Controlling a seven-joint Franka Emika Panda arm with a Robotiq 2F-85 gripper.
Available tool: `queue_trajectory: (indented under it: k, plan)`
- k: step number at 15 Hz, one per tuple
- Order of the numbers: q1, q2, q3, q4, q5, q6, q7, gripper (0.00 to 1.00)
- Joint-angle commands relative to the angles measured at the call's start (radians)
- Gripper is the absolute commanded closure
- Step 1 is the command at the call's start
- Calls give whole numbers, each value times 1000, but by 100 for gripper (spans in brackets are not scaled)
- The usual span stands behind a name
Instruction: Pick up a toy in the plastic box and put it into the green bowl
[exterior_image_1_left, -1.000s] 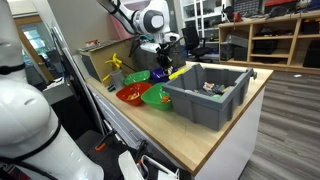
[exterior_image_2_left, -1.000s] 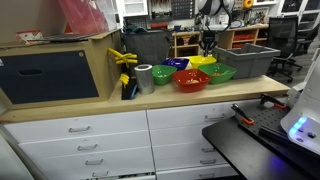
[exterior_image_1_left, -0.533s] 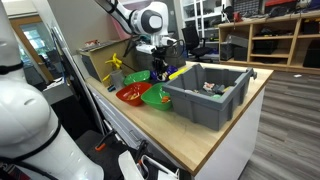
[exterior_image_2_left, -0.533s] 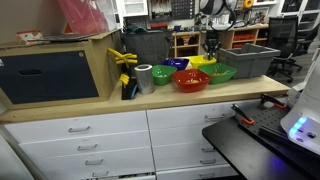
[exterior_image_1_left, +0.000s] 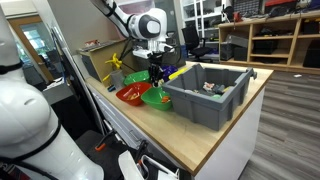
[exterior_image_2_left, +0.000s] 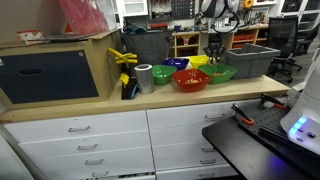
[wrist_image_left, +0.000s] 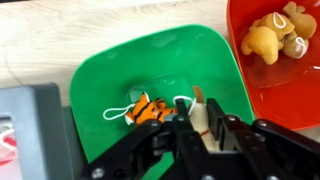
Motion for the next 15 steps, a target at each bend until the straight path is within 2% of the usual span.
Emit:
queue_trajectory:
  k: [1, 7, 15]
  plan:
    - [7, -43, 5, -33, 26, 31, -12, 43]
    - [5, -81, 3, 7, 60, 70, -17, 0]
    - [-24, -110, -39, 114, 6, 130, -1, 0]
